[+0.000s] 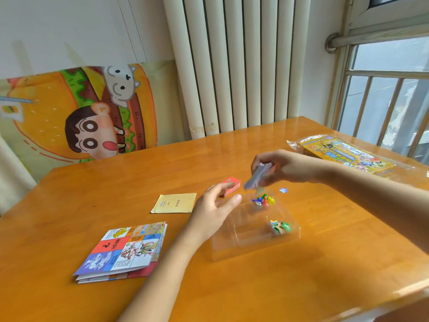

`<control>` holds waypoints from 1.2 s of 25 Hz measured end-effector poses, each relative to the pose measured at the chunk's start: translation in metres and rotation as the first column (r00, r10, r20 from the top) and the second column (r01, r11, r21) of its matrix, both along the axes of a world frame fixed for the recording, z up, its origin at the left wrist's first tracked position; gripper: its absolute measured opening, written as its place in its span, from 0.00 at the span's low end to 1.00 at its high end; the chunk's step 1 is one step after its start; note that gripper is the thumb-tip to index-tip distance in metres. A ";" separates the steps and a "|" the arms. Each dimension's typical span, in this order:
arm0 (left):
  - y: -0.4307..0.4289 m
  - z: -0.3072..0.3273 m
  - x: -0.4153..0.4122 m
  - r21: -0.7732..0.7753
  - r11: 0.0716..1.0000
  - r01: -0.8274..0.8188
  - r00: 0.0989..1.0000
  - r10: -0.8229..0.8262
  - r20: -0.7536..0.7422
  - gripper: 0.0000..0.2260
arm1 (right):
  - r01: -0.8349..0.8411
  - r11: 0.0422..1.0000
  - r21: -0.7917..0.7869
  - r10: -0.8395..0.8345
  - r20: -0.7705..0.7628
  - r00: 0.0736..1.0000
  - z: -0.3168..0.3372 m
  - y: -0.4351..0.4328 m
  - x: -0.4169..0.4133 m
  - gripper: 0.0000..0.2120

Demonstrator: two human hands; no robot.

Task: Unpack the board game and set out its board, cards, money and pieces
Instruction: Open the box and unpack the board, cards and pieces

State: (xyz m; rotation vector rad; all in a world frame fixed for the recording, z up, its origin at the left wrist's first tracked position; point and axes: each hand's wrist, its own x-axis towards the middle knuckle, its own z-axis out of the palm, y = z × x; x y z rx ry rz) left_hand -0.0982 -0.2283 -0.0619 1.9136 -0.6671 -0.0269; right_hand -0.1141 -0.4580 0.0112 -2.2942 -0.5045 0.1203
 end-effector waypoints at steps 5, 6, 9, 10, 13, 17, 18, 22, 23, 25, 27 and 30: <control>-0.058 0.027 0.027 0.307 0.948 -0.088 0.991 0.053 0.120 0.23 | 0.229 0.918 0.326 -0.227 -0.044 0.973 -0.032 -0.027 0.022 0.09; -0.069 0.028 0.035 0.342 0.935 -0.097 0.987 0.046 0.154 0.20 | 0.265 0.906 0.329 -0.266 -0.043 0.963 -0.040 -0.029 0.028 0.09; -0.095 0.026 0.056 0.460 0.877 -0.139 0.967 0.020 0.255 0.10 | 0.334 0.896 0.294 -0.350 0.001 0.937 -0.054 -0.035 0.043 0.08; -0.101 0.023 0.063 0.499 0.852 -0.158 0.960 0.015 0.278 0.08 | 0.349 0.896 0.274 -0.370 0.029 0.929 -0.058 -0.037 0.048 0.08; -0.115 0.016 0.078 0.575 0.797 -0.186 0.952 0.002 0.305 0.07 | 0.403 0.887 0.224 -0.432 0.098 0.897 -0.077 -0.047 0.061 0.08; -0.128 0.005 0.089 0.656 0.742 -0.137 0.965 -0.048 0.256 0.09 | 0.455 0.886 0.090 -0.464 0.189 0.866 -0.097 -0.058 0.066 0.07; -0.131 0.003 0.091 0.674 0.728 -0.126 0.966 -0.065 0.250 0.10 | 0.455 0.887 0.077 -0.461 0.194 0.866 -0.098 -0.061 0.067 0.06; -0.144 -0.001 0.096 0.716 0.692 -0.092 0.970 -0.100 0.222 0.12 | 0.472 0.875 0.109 -0.482 0.105 0.870 -0.100 -0.073 0.073 0.07; -0.146 -0.001 0.098 0.728 0.679 -0.094 0.971 -0.098 0.218 0.12 | 0.470 0.879 0.080 -0.476 0.099 0.874 -0.103 -0.076 0.075 0.08; -0.149 -0.003 0.101 0.759 0.644 -0.098 0.971 -0.104 0.213 0.13 | 0.461 0.887 0.018 -0.461 0.089 0.883 -0.106 -0.082 0.076 0.10; -0.151 -0.007 0.101 0.772 0.631 -0.084 0.972 -0.117 0.201 0.13 | 0.458 0.889 -0.024 -0.455 0.085 0.887 -0.108 -0.085 0.076 0.13; -0.154 -0.010 0.104 0.756 0.652 -0.059 0.976 -0.122 0.182 0.13 | 0.422 0.907 -0.002 -0.421 0.076 0.904 -0.109 -0.082 0.075 0.15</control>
